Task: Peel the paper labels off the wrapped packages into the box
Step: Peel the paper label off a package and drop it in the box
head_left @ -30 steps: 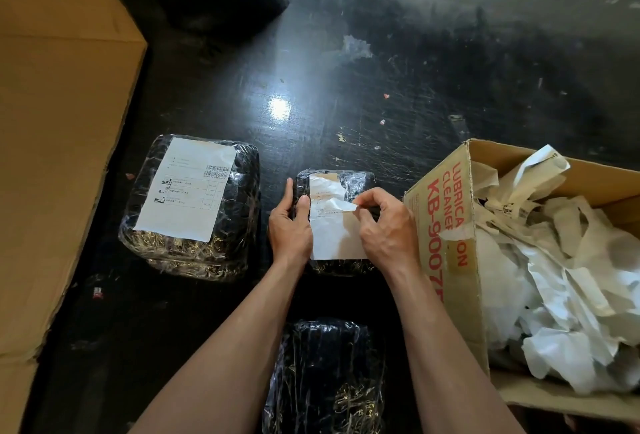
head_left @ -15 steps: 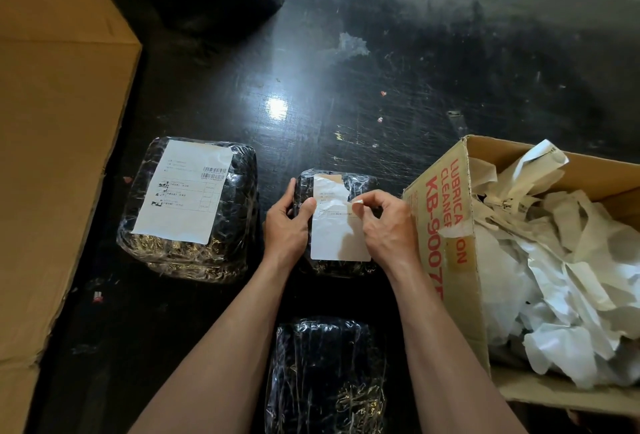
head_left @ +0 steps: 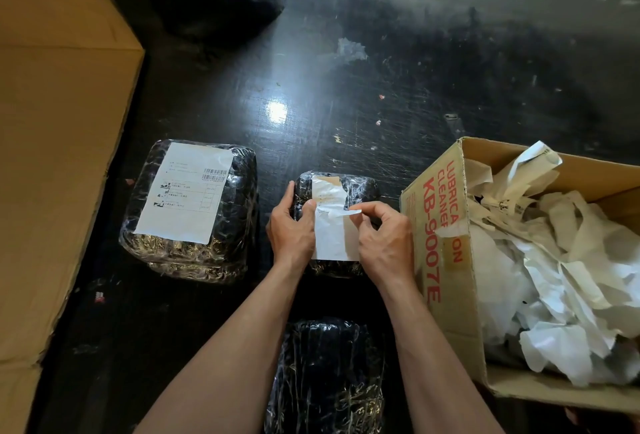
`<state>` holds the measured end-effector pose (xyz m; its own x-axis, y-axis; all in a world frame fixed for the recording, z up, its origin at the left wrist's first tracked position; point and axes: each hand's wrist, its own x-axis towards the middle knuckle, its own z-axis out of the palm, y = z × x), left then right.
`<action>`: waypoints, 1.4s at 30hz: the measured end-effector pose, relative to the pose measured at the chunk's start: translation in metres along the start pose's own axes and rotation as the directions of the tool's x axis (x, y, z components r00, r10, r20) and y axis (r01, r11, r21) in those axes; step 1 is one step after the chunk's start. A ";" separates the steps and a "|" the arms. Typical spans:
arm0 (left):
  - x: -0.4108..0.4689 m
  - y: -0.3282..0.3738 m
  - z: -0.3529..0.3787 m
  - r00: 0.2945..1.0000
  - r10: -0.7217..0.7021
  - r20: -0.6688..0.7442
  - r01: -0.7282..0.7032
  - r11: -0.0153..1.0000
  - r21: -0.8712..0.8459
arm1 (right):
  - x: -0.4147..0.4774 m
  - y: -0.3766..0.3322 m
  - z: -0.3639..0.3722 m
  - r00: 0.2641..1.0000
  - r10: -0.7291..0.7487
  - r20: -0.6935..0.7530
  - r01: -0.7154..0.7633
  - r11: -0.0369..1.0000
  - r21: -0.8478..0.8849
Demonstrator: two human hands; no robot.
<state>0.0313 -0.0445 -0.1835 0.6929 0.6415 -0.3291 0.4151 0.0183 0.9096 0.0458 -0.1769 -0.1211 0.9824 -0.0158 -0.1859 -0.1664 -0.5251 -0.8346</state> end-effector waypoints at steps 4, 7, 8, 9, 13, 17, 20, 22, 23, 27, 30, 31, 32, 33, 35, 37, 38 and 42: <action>-0.001 0.002 0.002 1.000 -0.014 -0.014 0.014 1.000 -0.001 | -0.004 -0.008 -0.004 0.999 0.038 0.020 -0.040 0.994 0.104; -0.003 0.003 0.004 1.000 -0.014 -0.026 0.014 1.000 -0.003 | -0.012 -0.012 -0.010 0.999 0.021 0.034 -0.025 0.994 0.104; -0.004 0.003 0.004 1.000 -0.017 -0.024 0.017 1.000 0.002 | -0.014 -0.012 -0.013 0.999 0.029 0.041 -0.033 0.994 0.107; -0.004 0.004 0.004 1.000 -0.019 -0.025 0.019 1.000 0.007 | -0.016 -0.012 -0.016 0.998 0.045 0.050 -0.051 0.991 0.127; -0.005 0.006 0.004 0.999 -0.024 -0.026 0.023 1.000 -0.011 | -0.023 -0.019 -0.028 0.996 0.056 0.076 -0.072 0.973 0.220; -0.005 0.008 0.002 1.000 -0.020 0.008 0.020 0.999 -0.029 | -0.028 -0.021 -0.035 0.999 0.013 0.038 -0.020 0.981 0.192; -0.005 0.007 -0.006 0.996 -0.008 0.091 0.011 0.999 -0.032 | -0.027 -0.025 -0.037 0.999 -0.033 0.042 0.026 0.989 0.144; -0.009 0.001 -0.013 0.990 0.004 0.144 -0.002 1.000 -0.018 | -0.022 -0.024 -0.036 0.998 -0.045 0.046 0.040 0.994 0.103; -0.013 -0.002 -0.017 0.987 0.012 0.162 -0.010 1.000 -0.013 | -0.019 -0.023 -0.034 0.998 -0.049 0.041 0.046 0.997 0.068; -0.021 -0.010 -0.029 0.976 0.046 0.213 -0.054 0.998 0.032 | -0.013 -0.019 -0.028 0.999 -0.036 0.033 0.035 0.999 0.009; -0.023 -0.009 -0.029 0.981 0.056 0.188 -0.068 0.996 0.058 | -0.018 -0.022 -0.026 0.999 -0.028 0.043 0.027 1.000 0.015; -0.023 -0.008 -0.028 0.982 0.056 0.178 -0.067 0.996 0.056 | -0.020 -0.024 -0.026 0.999 -0.030 0.044 0.029 0.999 0.020; -0.024 -0.008 -0.027 0.984 0.053 0.171 -0.064 0.996 0.058 | -0.023 -0.026 -0.028 0.998 -0.033 0.048 0.032 0.999 0.032; -0.025 -0.007 -0.027 0.985 0.051 0.167 -0.062 0.996 0.062 | -0.025 -0.028 -0.030 0.998 -0.030 0.054 0.028 0.999 0.045; -0.026 -0.005 -0.026 0.986 0.050 0.158 -0.062 0.995 0.076 | -0.031 -0.032 -0.035 0.997 -0.031 0.070 0.026 0.997 0.075; -0.026 -0.003 -0.026 0.987 0.050 0.153 -0.064 0.994 0.090 | -0.035 -0.035 -0.039 0.996 -0.045 0.072 0.040 0.997 0.067; -0.026 -0.003 -0.026 0.987 0.049 0.153 -0.064 0.993 0.097 | -0.035 -0.035 -0.041 0.997 -0.053 0.065 0.049 0.997 0.053; -0.025 -0.004 -0.028 0.986 0.049 0.159 -0.068 0.991 0.118 | -0.039 -0.030 -0.047 0.996 -0.071 0.054 0.072 0.997 -0.016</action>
<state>-0.0042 -0.0396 -0.1716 0.7972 0.5115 -0.3207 0.4339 -0.1162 0.8934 0.0161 -0.2010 -0.0643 0.9858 0.0670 -0.1540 -0.0943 -0.5383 -0.8375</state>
